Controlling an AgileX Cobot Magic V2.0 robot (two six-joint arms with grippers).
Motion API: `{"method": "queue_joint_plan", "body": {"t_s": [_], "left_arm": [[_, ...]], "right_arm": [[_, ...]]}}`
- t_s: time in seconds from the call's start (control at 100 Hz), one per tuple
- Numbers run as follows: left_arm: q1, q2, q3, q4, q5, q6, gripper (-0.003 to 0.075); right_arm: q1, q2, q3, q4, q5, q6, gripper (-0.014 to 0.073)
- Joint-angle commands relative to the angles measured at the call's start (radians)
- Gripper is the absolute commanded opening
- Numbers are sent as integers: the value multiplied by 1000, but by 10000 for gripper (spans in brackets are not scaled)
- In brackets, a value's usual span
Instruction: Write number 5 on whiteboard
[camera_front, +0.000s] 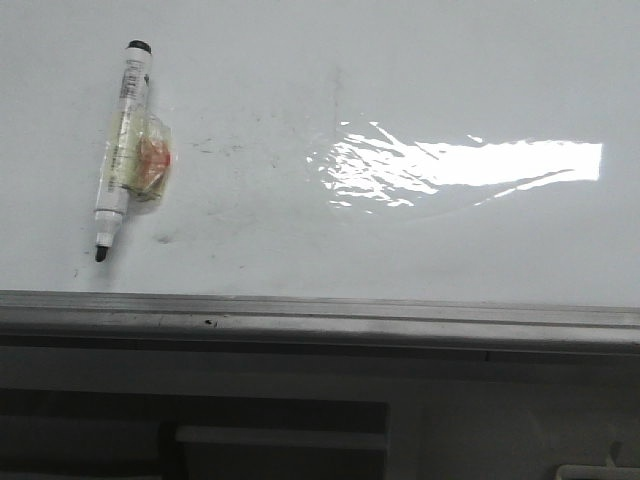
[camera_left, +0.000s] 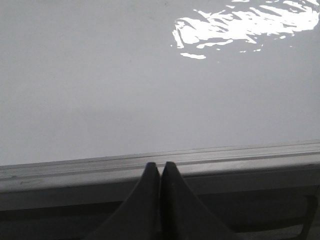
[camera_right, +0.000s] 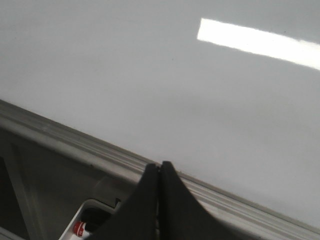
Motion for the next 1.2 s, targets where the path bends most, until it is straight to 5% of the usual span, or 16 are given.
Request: {"method": "queue_joint_plan", "body": {"t_s": [0.0, 0.88, 1.19], "left_arm": [[-4, -29, 24, -7, -74, -8, -20], [-4, -29, 24, -7, -74, -8, -20], [-4, -29, 24, -2, -81, -8, -20]], "right_arm": [[-3, -17, 27, -17, -30, -6, -53], [-3, -17, 27, -19, -33, -6, -53], [-3, -17, 27, -44, -208, -6, -53]]}}
